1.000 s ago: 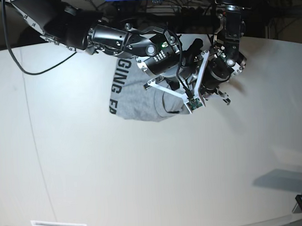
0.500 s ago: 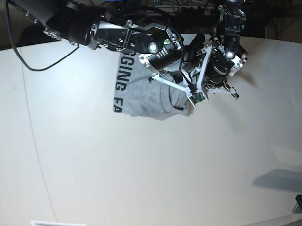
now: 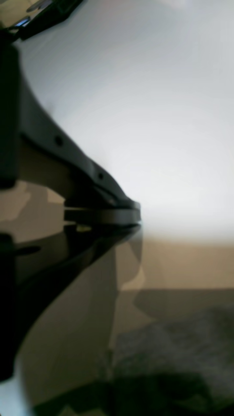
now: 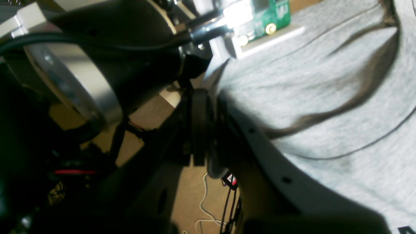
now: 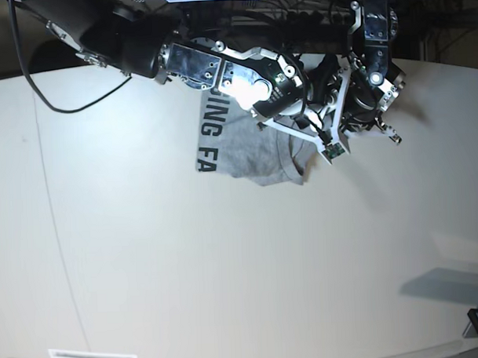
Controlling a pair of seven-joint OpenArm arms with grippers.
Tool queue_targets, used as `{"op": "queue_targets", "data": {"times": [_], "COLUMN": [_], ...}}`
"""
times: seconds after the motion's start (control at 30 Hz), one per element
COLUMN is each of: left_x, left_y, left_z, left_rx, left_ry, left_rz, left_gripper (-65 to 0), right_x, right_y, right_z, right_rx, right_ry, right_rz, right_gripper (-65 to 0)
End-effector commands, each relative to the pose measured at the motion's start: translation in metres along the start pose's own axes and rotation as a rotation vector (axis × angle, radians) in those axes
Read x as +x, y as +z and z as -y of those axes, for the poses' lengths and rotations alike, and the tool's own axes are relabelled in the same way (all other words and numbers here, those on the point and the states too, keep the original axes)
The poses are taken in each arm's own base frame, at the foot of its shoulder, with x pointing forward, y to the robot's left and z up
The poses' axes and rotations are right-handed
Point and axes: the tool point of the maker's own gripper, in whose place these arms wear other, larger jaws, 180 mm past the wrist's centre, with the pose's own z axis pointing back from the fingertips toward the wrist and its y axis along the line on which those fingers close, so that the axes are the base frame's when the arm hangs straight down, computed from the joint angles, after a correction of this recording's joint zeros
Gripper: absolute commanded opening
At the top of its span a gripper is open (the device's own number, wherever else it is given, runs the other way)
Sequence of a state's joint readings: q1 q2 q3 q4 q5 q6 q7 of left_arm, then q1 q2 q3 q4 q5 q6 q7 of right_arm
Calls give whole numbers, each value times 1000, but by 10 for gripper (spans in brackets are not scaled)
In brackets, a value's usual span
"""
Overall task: Fold the T-shirt properly
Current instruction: 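Lift and fold the bundle's end with both grippers over itself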
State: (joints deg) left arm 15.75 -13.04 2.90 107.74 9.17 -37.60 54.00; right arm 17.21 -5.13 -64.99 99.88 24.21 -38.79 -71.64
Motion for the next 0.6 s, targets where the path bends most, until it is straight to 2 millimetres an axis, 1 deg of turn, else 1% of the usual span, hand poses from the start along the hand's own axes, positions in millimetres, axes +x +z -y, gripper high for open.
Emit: {"op": "queue_targets", "data": {"times": [0.0,0.13,0.23,0.33,0.43,0.5,0.57], "left_x": [22,13,12,14,14,15,15], "left_y": [10,11,11,12,11,12,12], "left_z": [0,-1,1,5,6,5,5], "left_rx": [-33,-33,-40,-48,-51,-48,-49], "left_ry": [-20,-27,-24,-27,-25,-25,-25], "left_rz": [107,89,90,95,93,97,96], "left_gripper": [-650,-650,-650,-650,-650,-650,-650], "right_x": [7,14,20,24,25,27,22], "right_y": [-5,-3,-1,0,2,3,3], "right_z": [32,44,49,63,75,78,80], "right_rx": [-128,-156,-170,-201,-228,-236,-236], "right_ry": [-1,14,23,30,35,36,33], "right_rz": [34,51,62,72,72,74,67], "right_gripper": [-650,-650,-650,-650,-650,-650,-650]}}
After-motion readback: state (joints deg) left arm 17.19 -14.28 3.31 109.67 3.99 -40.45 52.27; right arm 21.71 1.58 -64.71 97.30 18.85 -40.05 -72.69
